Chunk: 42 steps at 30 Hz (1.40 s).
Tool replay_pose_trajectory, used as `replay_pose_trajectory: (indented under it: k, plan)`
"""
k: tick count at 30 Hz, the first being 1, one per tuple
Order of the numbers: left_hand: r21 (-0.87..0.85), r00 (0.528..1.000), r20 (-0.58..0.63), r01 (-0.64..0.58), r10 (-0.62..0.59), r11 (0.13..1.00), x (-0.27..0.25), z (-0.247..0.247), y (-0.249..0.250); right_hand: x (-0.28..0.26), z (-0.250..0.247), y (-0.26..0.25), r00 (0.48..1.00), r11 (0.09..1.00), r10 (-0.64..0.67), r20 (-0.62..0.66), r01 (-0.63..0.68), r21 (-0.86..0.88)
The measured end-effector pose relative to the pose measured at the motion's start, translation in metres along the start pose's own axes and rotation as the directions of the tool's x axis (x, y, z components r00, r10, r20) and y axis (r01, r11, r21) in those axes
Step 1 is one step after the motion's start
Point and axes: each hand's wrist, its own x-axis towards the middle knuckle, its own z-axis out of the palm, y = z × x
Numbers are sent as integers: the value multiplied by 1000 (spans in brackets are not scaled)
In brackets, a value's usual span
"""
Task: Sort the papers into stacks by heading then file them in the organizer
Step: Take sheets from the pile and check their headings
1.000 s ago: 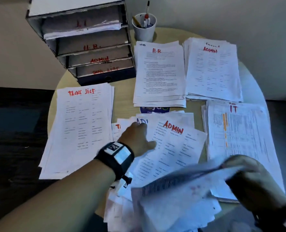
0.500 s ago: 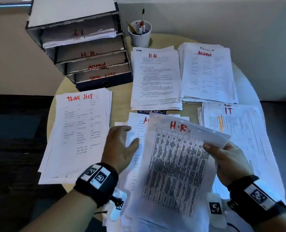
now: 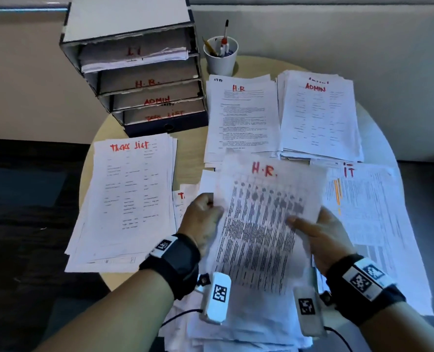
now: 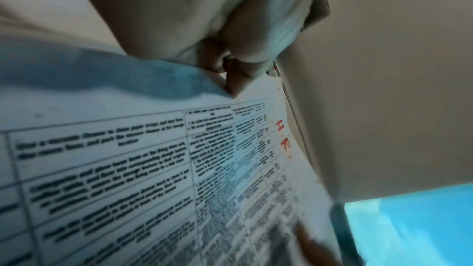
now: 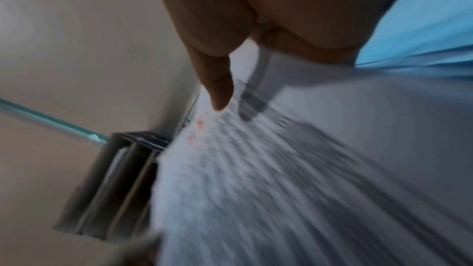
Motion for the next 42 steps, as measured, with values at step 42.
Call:
replay_pose_trajectory:
  k: [42]
  plan:
    - [152,776,-107,-605,621,782,-23,-14,81,-36,26,-89,853,846,-514,-91,487,-218]
